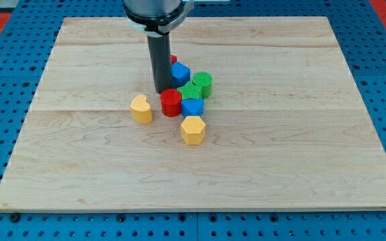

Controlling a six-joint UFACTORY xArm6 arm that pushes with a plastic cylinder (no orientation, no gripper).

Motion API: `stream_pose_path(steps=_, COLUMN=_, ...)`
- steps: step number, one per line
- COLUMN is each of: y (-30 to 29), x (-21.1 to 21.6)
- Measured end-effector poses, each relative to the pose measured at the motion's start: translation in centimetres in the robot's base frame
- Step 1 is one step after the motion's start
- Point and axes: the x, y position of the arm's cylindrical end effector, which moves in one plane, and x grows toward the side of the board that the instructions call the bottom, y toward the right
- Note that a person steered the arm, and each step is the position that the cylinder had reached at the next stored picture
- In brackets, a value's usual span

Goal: Push the yellow heart into the red circle

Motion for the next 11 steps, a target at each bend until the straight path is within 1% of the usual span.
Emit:
stream_pose_path(steps=1, y=-4.4, x=0.0)
stream_pose_path(steps=2, y=-10.5, x=0.2)
stream_pose_path(steps=3, y=-14.3, x=3.5)
stream_pose_path(steps=4, y=-14.8, x=5.5)
stream_pose_path(steps=5, y=-14.7, x=5.6)
stream_pose_path(steps=6, y=-11.6, x=5.2)
stream_pose_path(steps=7, y=-9.3, x=6.0)
stream_pose_path(steps=8, y=-5.0, x=6.0)
stream_pose_path(steps=9, y=-2.1, x=4.6)
stream_pose_path(steps=10, y=0.8, x=1.1)
stream_pose_path(steps=11, y=1.5, x=-2.6)
